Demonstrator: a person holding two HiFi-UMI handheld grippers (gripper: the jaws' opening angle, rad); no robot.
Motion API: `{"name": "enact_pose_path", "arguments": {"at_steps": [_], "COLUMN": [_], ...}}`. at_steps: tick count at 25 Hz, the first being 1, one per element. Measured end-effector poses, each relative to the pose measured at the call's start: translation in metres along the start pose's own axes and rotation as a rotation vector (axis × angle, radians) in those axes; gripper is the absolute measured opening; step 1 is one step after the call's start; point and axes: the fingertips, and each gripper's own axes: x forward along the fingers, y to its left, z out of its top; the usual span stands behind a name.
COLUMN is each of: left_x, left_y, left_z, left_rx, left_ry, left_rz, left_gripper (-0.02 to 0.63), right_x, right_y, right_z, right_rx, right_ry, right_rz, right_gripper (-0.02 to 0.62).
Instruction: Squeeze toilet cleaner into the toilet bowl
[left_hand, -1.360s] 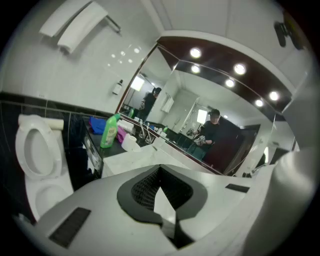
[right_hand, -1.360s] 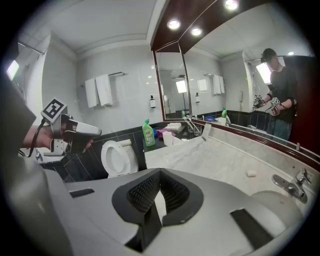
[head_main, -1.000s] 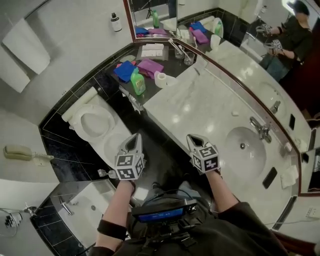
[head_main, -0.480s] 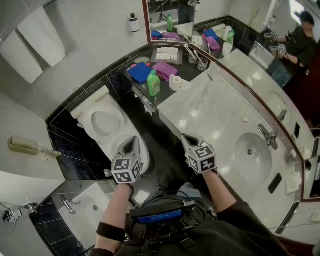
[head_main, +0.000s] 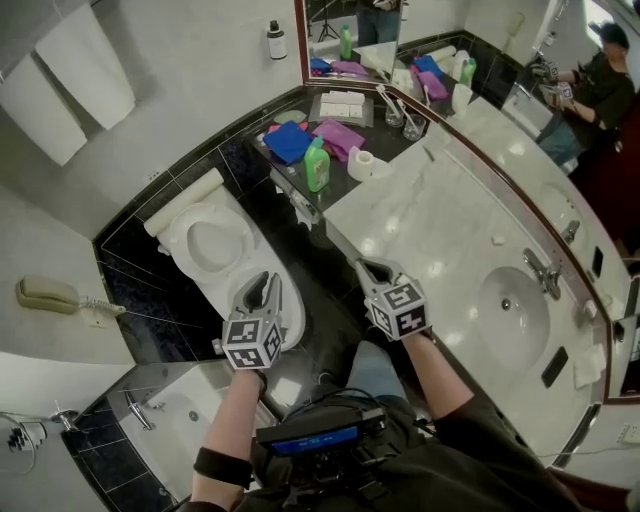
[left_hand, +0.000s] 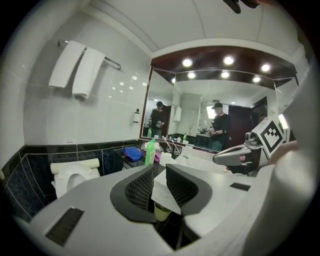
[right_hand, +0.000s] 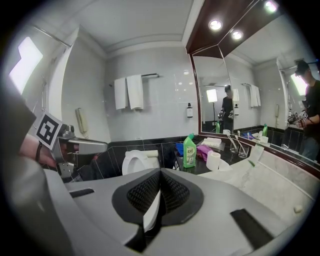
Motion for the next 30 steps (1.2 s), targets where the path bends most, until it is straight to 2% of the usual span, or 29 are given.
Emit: {"name": "enact_pose_path", "arguments": {"at_steps": [4,10,14,18,23,28,30], "left_x": [0.022,0.079,0.129,0.184,0.252,0.304,0.324], "left_y": [0.007,0.017,0.017,0.018,0.016,0.019,0.024], "left_z": [0.006,-0.001,-0.003,-0.005,-0.009,-0.017,-0.018], "left_rx": [-0.006,-0.023,-0.064,0.007,0.016,0.046,0.083], "left_ry": [-0.007,0.031,0.055,0.077,0.094,0.090,0.088], "left_rz": [-0.005,-0.032,-0.069,-0.092,-0.118,-0.157,-0.163], "left_gripper": [0.131,0.265,0.265,0.267,0.267,0.310,0.310], "right_x": [0.026,0.074,0.102,0.135,0.173,0.211,0.223], "right_y": [-0.015,-0.056,-0.094,-0.129,-0.165,-0.180,-0.184], "right_z": [0.005,0.010,0.016,0.014,0.001,-0.014,-0.011], "right_rx": [-0.006,-0.006,0.007,0.021,0.057,0.067,0.058], "right_ry": [0.017,0.038,0.057,0.063,0.093,0.118,0.115], "right_rz": [0.020,0.047,0.055,0.053,0.060,0.073,0.085], "right_gripper": [0.009,0.009,0.009,0.009,0.009,0.009,0.009]}}
